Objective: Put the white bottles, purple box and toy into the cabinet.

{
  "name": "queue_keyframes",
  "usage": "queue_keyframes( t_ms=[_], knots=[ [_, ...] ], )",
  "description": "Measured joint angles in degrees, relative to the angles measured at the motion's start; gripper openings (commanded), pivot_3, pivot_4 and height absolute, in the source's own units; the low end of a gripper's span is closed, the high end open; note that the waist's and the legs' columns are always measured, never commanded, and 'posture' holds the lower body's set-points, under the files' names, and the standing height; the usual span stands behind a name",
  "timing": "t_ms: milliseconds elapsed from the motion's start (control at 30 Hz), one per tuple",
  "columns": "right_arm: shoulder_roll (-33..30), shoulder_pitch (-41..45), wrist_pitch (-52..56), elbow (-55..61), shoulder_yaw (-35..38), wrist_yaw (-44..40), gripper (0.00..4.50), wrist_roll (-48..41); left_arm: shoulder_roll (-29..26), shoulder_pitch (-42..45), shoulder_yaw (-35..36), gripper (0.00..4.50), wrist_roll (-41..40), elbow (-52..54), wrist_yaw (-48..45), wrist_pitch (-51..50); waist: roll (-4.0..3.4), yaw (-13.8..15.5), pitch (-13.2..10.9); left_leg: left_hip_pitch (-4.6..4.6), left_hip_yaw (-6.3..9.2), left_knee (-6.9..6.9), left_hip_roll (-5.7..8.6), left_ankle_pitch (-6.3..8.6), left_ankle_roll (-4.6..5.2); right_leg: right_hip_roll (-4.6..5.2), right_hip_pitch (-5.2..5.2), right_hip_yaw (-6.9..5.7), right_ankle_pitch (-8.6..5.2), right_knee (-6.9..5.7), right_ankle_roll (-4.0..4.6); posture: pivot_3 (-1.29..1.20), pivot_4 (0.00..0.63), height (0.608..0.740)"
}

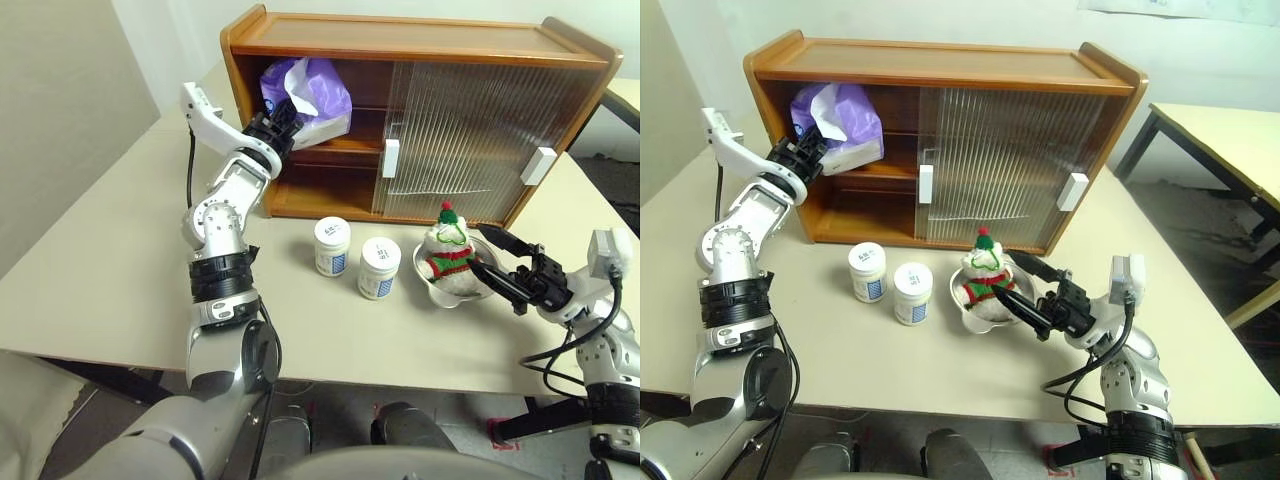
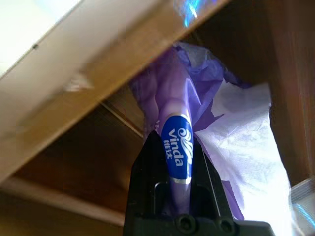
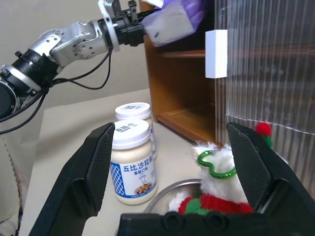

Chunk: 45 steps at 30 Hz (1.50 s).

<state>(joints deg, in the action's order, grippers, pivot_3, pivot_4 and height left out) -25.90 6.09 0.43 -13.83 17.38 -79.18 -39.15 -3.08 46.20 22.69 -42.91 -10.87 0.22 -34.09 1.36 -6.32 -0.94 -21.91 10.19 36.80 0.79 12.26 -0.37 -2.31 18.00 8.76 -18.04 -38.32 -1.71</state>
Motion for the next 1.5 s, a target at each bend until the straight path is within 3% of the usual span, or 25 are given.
queue_keyframes(
  t_ms=[400,600,800,833,1000,1233,1367,1500],
  knots=[
    [0.59,-0.52,-0.74,0.49,-1.03,0.65,4.5,1.0,-0.6,9.13,-0.05,0.23,5.03,-19.15,-4.11,11.16,0.02,-0.99,-0.03,-0.1,0.0,0.04,0.04,0.09,0.16,0.0,-0.02,0.03,-0.14,0.04,-0.3,-0.26,0.0,0.74],
    [0.6,-0.63,-0.74,0.65,-1.72,0.81,4.5,1.01,-0.29,11.25,0.58,2.19,5.48,-23.39,-4.66,14.07,0.05,-1.09,-0.06,-0.06,0.0,0.12,0.07,0.06,0.16,0.0,-0.08,0.03,-0.11,0.04,-0.33,-0.26,0.0,0.74],
    [0.55,-0.65,-0.73,0.77,-2.34,0.81,4.5,1.02,-0.13,10.77,0.68,4.42,5.82,-22.2,-4.53,13.66,0.06,-1.11,-0.06,-0.1,0.0,0.12,0.08,0.06,0.15,0.0,-0.07,0.03,-0.11,0.04,-0.33,-0.25,0.0,0.74],
    [0.55,-0.66,-0.73,0.78,-2.44,0.8,4.5,1.04,-0.05,9.78,0.59,4.46,5.82,-20.41,-4.45,12.92,0.05,-1.18,-0.06,-0.11,-0.01,0.12,0.08,0.06,0.15,0.0,-0.06,0.04,-0.12,0.04,-0.34,-0.25,0.0,0.74],
    [0.52,-0.57,-0.73,0.75,-2.84,0.69,4.5,1.31,-0.52,3.78,-2.71,4.46,7.43,-11.01,-4.52,9.24,0.05,-1.28,-0.06,-0.21,-0.02,0.11,0.11,0.06,0.15,-0.02,-0.01,0.03,-0.16,0.06,-0.4,-0.23,0.0,0.74],
    [-0.08,0.41,-0.62,-0.24,-3.22,-0.01,4.5,1.45,-10.81,-9.91,-16.98,4.46,17.93,5.1,-12.1,7.51,0.0,-1.28,-0.03,-0.21,-0.01,0.07,0.11,0.1,0.15,-0.02,0.03,0.05,-0.12,0.07,-0.23,-0.22,0.0,0.74],
    [-0.77,1.32,-0.55,-0.91,-3.22,-0.76,4.5,1.5,-13.26,-12.96,-21.91,3.57,23.12,6.27,-18.05,13.12,0.02,-0.49,-0.04,-0.21,0.03,0.1,0.11,0.1,0.14,0.0,0.03,0.06,0.08,0.07,0.1,-0.21,0.0,0.74],
    [-0.99,1.84,-0.52,-1.46,-3.3,-1.3,4.5,1.53,-11.86,-12.48,-22.8,2.07,24.78,5.54,-20.18,16.69,0.03,0.28,-0.04,-0.18,0.06,0.1,0.11,0.1,0.12,0.01,0.01,0.06,0.19,0.07,0.3,-0.21,0.0,0.74]
  ],
)
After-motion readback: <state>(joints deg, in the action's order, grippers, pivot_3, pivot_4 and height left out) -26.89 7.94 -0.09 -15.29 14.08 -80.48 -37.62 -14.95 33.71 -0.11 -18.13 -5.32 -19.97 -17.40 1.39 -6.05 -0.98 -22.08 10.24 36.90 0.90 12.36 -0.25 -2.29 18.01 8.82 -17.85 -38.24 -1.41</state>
